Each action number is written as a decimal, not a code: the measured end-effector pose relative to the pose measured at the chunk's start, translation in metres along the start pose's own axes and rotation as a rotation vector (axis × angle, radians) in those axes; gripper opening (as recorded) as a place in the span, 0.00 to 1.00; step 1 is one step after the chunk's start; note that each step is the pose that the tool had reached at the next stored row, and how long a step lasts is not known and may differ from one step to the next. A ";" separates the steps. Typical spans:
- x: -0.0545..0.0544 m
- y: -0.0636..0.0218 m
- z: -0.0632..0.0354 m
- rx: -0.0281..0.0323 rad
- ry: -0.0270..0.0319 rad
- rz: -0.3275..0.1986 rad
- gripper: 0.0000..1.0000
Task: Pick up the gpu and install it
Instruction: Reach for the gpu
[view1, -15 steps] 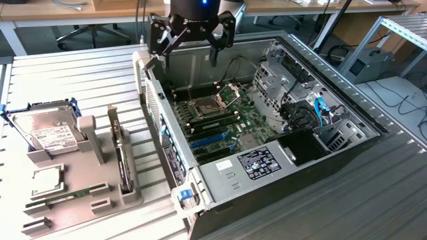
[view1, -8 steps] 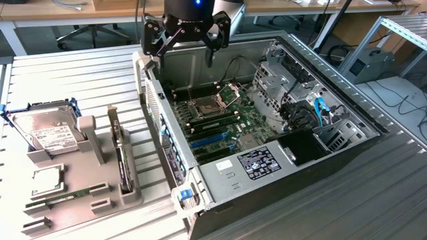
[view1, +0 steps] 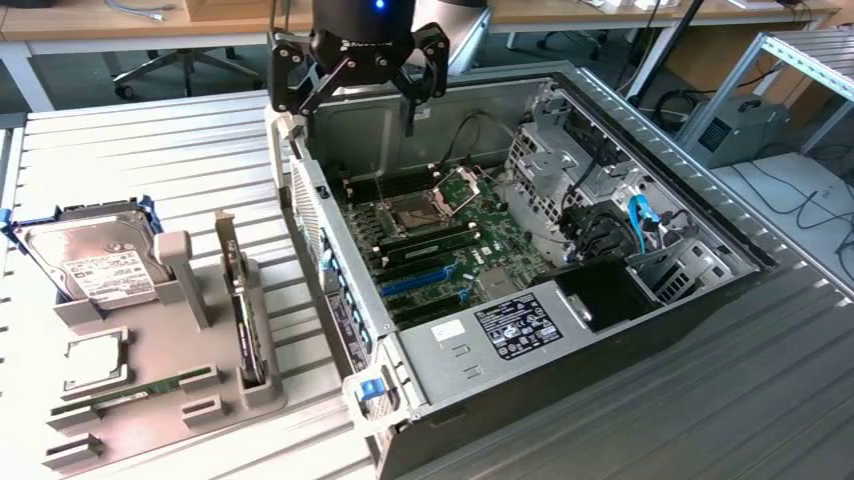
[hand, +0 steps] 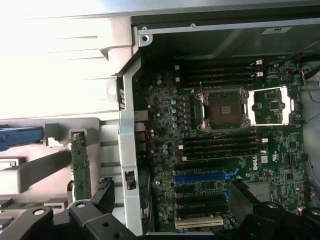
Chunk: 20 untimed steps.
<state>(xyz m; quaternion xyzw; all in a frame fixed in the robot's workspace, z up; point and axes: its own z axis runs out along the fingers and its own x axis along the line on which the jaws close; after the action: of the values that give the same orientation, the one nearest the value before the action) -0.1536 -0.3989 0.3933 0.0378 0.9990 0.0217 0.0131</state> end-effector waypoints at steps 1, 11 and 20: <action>0.000 0.0000 0.0000 0.0000 0.0000 0.000 0.99; 0.010 -0.0008 0.0002 0.0000 -0.0002 0.000 0.66; 0.034 -0.0026 -0.0004 -0.0001 -0.0007 0.000 0.24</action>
<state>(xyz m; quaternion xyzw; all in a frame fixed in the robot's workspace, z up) -0.1875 -0.3989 0.3927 0.0379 0.9990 0.0217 0.0135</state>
